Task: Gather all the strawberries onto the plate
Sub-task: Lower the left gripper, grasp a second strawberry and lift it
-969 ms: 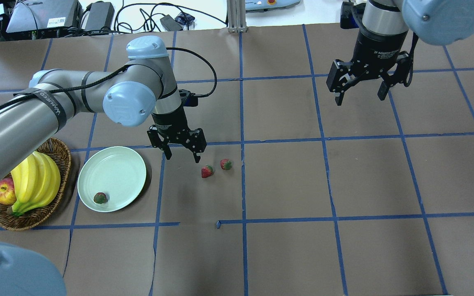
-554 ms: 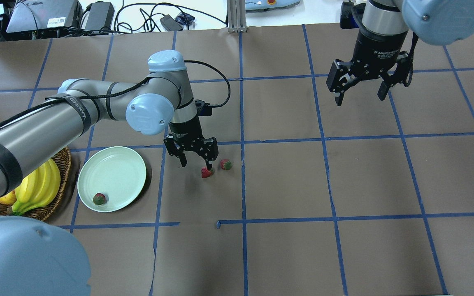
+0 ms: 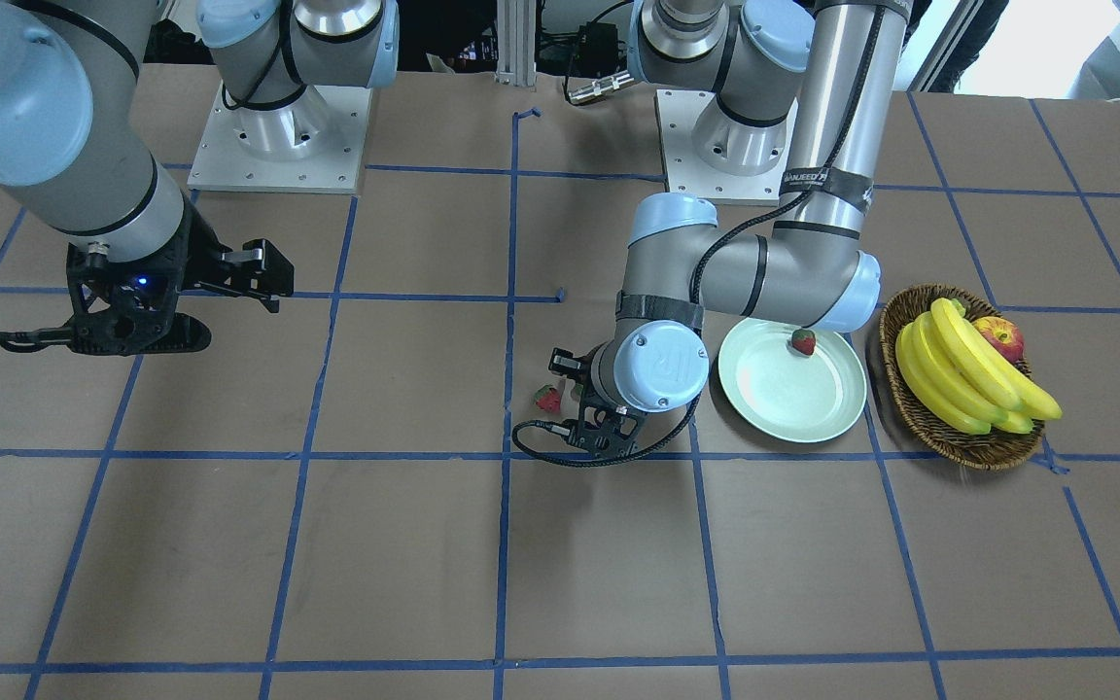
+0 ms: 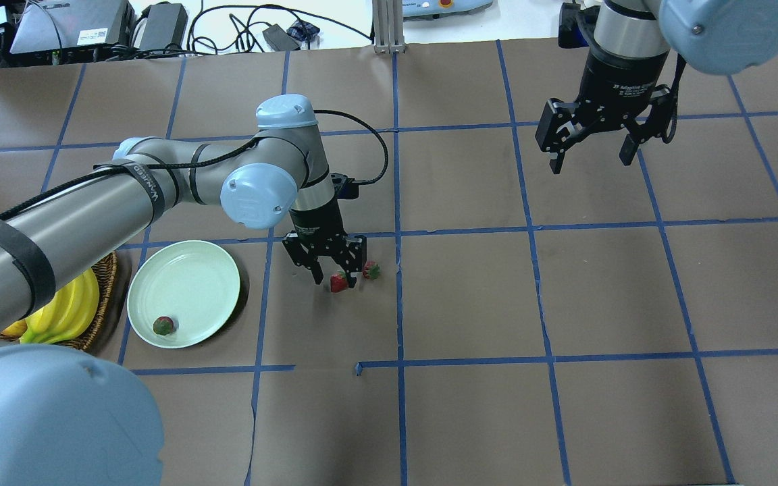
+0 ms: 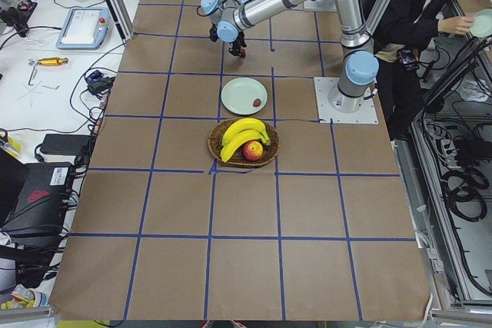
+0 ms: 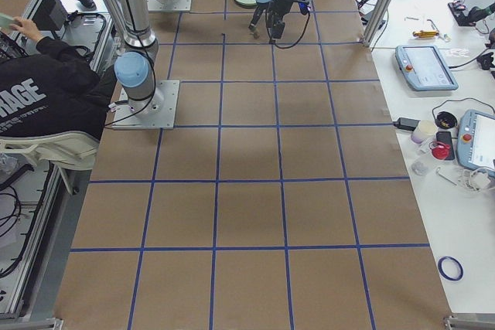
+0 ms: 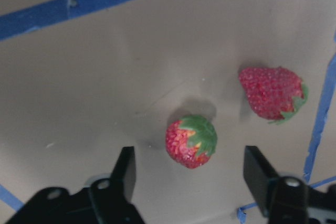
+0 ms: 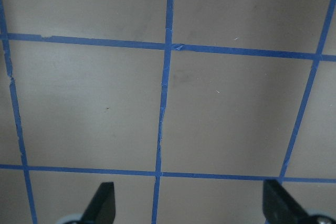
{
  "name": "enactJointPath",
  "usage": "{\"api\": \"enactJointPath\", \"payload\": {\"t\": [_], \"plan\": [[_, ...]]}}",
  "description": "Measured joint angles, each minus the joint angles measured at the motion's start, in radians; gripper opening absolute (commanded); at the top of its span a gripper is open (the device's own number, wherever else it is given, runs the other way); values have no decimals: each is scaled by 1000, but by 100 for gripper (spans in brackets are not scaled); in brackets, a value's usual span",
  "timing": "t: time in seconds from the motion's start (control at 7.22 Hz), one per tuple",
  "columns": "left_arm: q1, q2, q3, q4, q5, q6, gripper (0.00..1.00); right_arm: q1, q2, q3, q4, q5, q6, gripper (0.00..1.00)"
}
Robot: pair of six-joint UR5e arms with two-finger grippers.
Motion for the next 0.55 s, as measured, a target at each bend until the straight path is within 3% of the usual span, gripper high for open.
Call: {"api": "enactJointPath", "payload": {"t": [0.55], "plan": [[1, 36, 21, -3, 50, 9, 0, 0, 0, 1, 0, 0, 0, 100]]}}
